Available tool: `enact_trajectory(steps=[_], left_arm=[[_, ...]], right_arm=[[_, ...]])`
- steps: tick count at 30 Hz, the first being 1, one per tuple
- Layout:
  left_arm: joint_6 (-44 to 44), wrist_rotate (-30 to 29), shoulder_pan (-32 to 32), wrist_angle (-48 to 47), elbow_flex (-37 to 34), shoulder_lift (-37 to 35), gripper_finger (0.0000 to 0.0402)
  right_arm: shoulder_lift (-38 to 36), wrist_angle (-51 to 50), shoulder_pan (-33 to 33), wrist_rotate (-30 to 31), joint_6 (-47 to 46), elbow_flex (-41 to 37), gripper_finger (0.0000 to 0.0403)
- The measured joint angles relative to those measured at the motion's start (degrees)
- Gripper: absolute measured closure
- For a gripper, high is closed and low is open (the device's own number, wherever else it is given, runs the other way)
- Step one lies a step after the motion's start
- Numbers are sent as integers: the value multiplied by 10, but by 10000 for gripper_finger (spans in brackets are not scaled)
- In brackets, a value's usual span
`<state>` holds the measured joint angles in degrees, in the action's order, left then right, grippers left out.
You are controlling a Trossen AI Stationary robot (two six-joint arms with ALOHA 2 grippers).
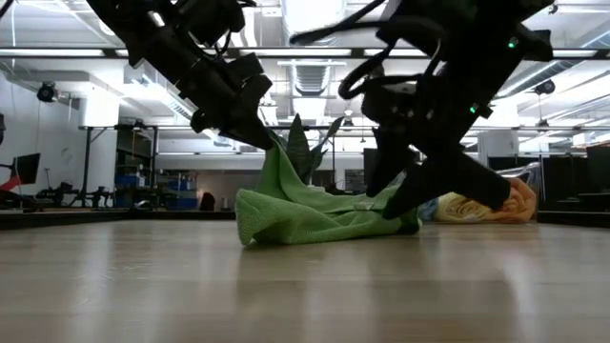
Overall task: Roll microfiber towels into tight, uniform cylinder then place into a basket
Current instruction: Fold the green microfiber cloth
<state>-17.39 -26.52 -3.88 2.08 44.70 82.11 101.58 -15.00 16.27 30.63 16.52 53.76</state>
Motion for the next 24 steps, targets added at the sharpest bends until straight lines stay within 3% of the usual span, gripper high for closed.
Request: enact_trajectory(steps=[7, 24], left_arm=[[3, 0, 5, -1, -1, 0, 402], [3, 0, 5, 0, -1, 0, 402]], right_arm=[[7, -52, 0, 10, 2, 18, 237], [6, -58, 0, 4, -4, 20, 350]])
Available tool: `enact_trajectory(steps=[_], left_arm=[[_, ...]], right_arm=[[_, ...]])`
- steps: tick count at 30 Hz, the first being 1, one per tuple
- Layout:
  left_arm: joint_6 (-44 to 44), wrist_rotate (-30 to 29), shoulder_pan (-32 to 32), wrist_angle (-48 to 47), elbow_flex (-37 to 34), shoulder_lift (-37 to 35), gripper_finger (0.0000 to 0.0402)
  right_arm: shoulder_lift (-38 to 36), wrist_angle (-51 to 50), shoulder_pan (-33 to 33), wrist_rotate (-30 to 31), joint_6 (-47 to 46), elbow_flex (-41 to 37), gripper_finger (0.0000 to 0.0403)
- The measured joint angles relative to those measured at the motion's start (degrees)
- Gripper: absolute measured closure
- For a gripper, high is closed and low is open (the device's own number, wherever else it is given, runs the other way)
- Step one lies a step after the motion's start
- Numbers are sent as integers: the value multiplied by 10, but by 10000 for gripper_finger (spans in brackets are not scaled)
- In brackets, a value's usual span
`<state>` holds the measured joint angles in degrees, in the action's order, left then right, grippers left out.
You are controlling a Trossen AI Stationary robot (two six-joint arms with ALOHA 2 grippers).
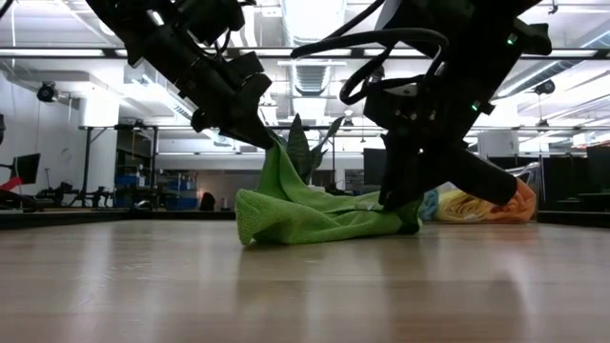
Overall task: Roll microfiber towels into tight, uniform cylinder then place into a basket
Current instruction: Fold the green microfiber cloth
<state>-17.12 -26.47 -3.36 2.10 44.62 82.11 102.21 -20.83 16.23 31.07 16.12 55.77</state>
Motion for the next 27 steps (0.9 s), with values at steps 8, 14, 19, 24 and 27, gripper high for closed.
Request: enact_trajectory(steps=[8, 14, 19, 24, 27], left_arm=[[0, 0, 0, 0, 0, 0, 402], [22, 7, 3, -9, 1, -12, 402], [39, 6, 5, -72, 35, -63, 402], [80, -15, 4, -131, 81, -106, 402], [111, -47, -2, -185, 126, -116, 402]], right_arm=[[0, -15, 0, -2, -8, 1, 392], [-31, -67, 2, 8, -37, 20, 394], [-120, -139, 3, 69, -41, 48, 394], [-234, -149, -23, 109, -28, 58, 395], [-291, -150, -55, 125, 0, 65, 395]])
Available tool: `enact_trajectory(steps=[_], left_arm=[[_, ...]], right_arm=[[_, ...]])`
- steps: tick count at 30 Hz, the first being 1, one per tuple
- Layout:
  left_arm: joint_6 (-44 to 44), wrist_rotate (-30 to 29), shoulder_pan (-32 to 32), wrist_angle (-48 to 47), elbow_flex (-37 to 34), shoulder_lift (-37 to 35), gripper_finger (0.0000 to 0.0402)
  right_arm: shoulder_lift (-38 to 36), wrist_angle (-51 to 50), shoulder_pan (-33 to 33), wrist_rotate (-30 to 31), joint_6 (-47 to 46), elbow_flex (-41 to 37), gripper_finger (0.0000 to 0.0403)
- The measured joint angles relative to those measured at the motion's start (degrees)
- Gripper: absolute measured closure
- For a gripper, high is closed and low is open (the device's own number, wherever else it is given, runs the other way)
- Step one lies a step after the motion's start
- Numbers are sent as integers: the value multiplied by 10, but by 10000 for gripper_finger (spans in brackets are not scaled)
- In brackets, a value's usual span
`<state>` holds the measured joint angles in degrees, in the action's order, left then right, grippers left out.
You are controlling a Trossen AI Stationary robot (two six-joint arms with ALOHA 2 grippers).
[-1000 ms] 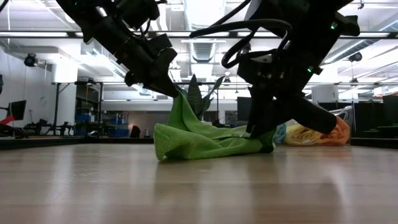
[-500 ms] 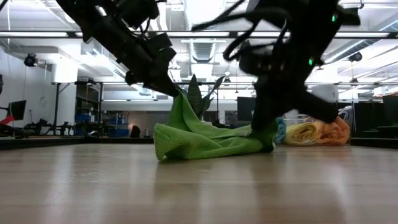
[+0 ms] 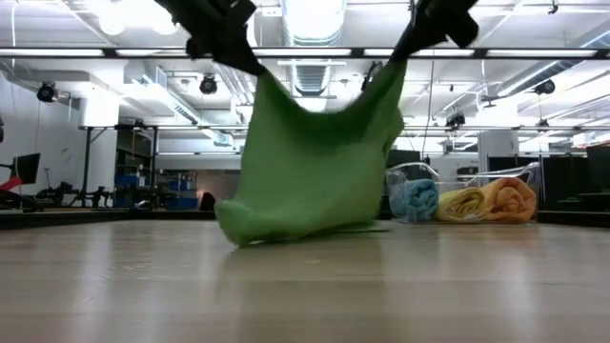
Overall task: Roll microfiber towels into tight, uniform cylinder then place into a basket
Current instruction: Fold the green microfiber cloth
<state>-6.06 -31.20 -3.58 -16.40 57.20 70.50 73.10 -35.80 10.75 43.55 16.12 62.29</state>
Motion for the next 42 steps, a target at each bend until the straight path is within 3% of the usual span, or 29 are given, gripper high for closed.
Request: enact_trajectory(steps=[4, 12, 16, 21, 26, 34, 42], left_arm=[[37, -31, -28, -77, 72, 5, 402], [199, -144, -101, -80, 181, 9, 402], [234, -167, -99, -81, 209, -7, 402], [224, -175, -51, -87, 178, -37, 402], [130, -178, 29, -116, 120, -53, 402], [-100, -186, 205, -146, 4, -57, 402], [-376, -186, 370, -136, -85, -17, 402]], right_arm=[[-48, 1, -64, 2, 50, 25, 395], [-66, 7, -170, -14, 157, 127, 395], [-68, -1, -171, -55, 162, 174, 395], [-71, -27, -137, -72, 131, 170, 395], [-71, -73, -88, -109, 35, 124, 395], [-69, -68, 44, -128, -140, -2, 395], [-64, 34, 209, -127, -320, -109, 395]])
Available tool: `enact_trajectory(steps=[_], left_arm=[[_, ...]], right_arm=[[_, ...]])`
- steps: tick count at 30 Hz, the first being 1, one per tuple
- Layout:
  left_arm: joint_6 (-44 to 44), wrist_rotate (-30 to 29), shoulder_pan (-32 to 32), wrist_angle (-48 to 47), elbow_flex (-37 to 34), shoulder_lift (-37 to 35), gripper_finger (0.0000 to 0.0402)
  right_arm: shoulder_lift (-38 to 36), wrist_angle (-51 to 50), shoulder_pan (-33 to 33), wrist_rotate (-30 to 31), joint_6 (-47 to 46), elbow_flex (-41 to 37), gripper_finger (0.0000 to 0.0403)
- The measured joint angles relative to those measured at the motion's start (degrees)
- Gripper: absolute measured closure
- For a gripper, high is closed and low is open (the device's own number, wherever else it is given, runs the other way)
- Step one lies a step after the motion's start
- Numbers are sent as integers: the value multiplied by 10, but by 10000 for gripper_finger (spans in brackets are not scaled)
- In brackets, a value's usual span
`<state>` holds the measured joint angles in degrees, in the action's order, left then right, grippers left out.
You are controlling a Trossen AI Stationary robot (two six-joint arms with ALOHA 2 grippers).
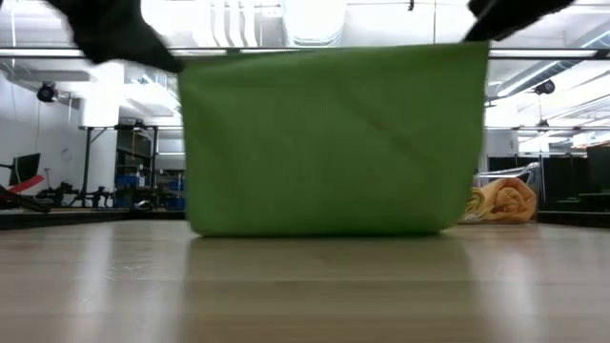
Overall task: Roll microfiber towels into tight, uniform cylinder then place into a basket
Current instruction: Fold the green microfiber cloth
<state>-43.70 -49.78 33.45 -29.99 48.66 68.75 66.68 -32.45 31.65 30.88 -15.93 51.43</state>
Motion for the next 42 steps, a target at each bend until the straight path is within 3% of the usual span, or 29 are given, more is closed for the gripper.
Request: enact_trajectory(steps=[6, 10, 13, 20, 30, 42], left_arm=[[-146, 11, 71, 58, -21, 94, 402], [-156, 36, 86, 120, -2, 154, 402], [-130, 39, 83, 109, 27, 173, 402], [-82, 11, 13, 53, 29, 159, 402], [-86, 42, -112, 46, -45, 164, 402], [-84, 87, -120, 275, -122, 164, 402]], right_arm=[[33, 113, 106, 2, -79, -51, 395], [78, 130, 141, -2, -121, -50, 395], [112, 118, 143, -4, -131, -29, 395], [162, -31, 63, 24, -176, 9, 395], [228, -38, -57, 24, -184, -23, 395], [287, -47, -122, 37, -135, -23, 395]])
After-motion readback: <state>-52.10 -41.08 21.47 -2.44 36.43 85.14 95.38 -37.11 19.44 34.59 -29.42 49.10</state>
